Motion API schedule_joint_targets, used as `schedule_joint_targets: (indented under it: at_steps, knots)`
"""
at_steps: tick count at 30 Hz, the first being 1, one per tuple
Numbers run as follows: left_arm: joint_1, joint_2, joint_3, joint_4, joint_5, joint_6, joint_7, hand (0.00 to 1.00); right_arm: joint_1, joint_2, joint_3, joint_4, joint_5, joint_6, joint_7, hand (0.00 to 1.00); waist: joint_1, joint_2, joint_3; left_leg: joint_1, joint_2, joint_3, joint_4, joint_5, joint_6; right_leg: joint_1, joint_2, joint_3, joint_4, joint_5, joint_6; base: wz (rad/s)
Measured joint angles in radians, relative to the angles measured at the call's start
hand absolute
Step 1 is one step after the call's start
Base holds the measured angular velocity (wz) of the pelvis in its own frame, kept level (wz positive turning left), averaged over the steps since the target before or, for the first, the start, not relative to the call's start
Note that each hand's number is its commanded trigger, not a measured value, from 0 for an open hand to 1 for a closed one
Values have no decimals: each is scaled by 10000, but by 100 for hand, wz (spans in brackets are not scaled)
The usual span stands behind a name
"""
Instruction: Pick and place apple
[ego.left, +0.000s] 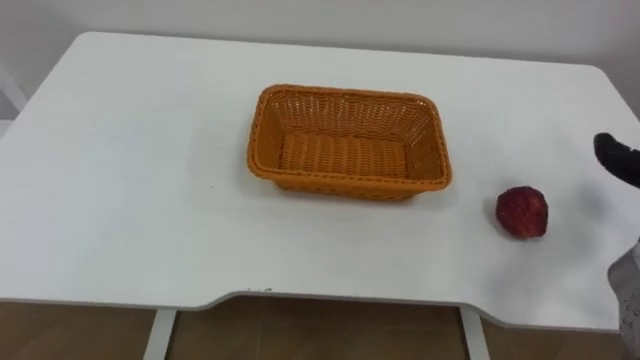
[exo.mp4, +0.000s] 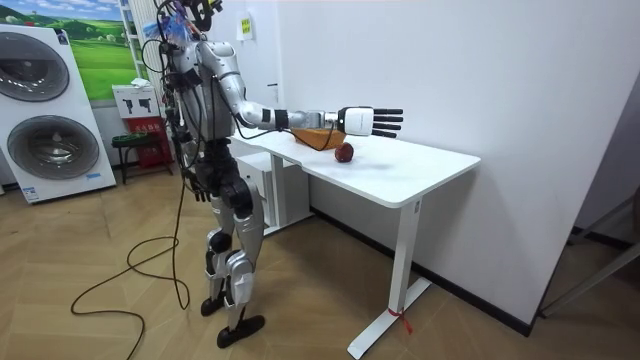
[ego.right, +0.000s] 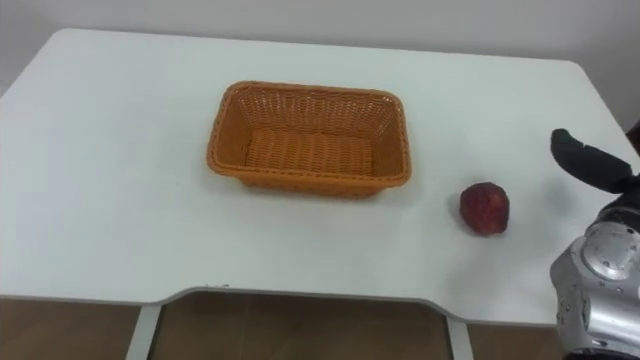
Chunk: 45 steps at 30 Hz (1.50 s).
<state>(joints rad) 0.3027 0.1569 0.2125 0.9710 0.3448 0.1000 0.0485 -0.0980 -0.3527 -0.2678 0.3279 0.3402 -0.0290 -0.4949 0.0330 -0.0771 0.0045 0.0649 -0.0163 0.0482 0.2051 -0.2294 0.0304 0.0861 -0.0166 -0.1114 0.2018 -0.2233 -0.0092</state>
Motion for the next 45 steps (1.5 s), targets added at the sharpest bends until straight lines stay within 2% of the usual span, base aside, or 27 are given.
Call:
schedule_joint_targets:
  at_steps: [10, 15, 18, 27, 30, 37, 40, 42, 45]
  knots:
    - [-70, 192, -4, 2, 157, 19, -15, 0, 2, 1, 576, 141, -722, 83, 1449, 0, 20, -2, 13, 6, 20, -24, -5, 15, -24, 145, 9, -159, -180, 59, -28, 2]
    - [-59, 213, -5, 1, 156, 20, -128, 0, 5, 1, 622, 142, -781, 82, 1794, 0, 6, -14, 20, 5, 18, -46, -3, 15, -24, 155, 4, -188, -181, 61, -26, 1]
    - [-59, 214, -17, -76, 155, 19, -148, 0, 23, 1, 796, 277, -787, 78, 1939, 0, -33, -85, 53, -10, 27, -82, 17, 21, -33, 158, 4, -268, -179, 61, -26, 4]
    - [-61, 254, -135, -108, 202, -29, -217, 0, 222, 13, 1102, 908, -1871, 70, 2566, 0, 5, -230, -41, 4, 25, -96, 35, 23, -36, 189, 6, -283, -164, 61, -26, 0]
    - [-66, 255, -338, -68, 207, -84, -230, 0, 248, 47, 1280, 1306, -2153, 72, 2686, 0, 12, -231, -41, 1, 20, -97, 89, 22, -36, 220, 1, -280, -163, 63, -29, 0]
    - [-53, 247, -697, -59, 219, -121, -285, 0, 505, 249, 1313, 1308, -2388, 52, 2801, 0, -19, -27, 33, -27, 39, -92, 235, 21, -36, 250, 8, -297, -144, 97, -57, 0]
    - [-56, 244, -699, 8, 215, -123, -326, 0, 777, 376, 1410, 1374, -2574, 2, 2898, 0, -1, 90, -35, -24, 38, -89, 236, 19, -34, 266, 6, -298, -128, 114, -49, 0]
    - [-37, 256, -696, 19, 209, -122, -324, 0, 882, 380, 1717, 1686, -2599, -40, 2924, 0, 16, 130, -52, -5, 39, -73, 201, 19, -34, 288, 2, -294, -117, 117, -47, 0]
    - [-1, 261, -672, 19, 208, -122, -312, 0, 1017, 382, 1837, 1964, -2733, -381, 2983, 0, 18, 121, -73, 115, 39, -78, 190, 19, -34, 438, 3, -298, -163, 119, -44, 0]
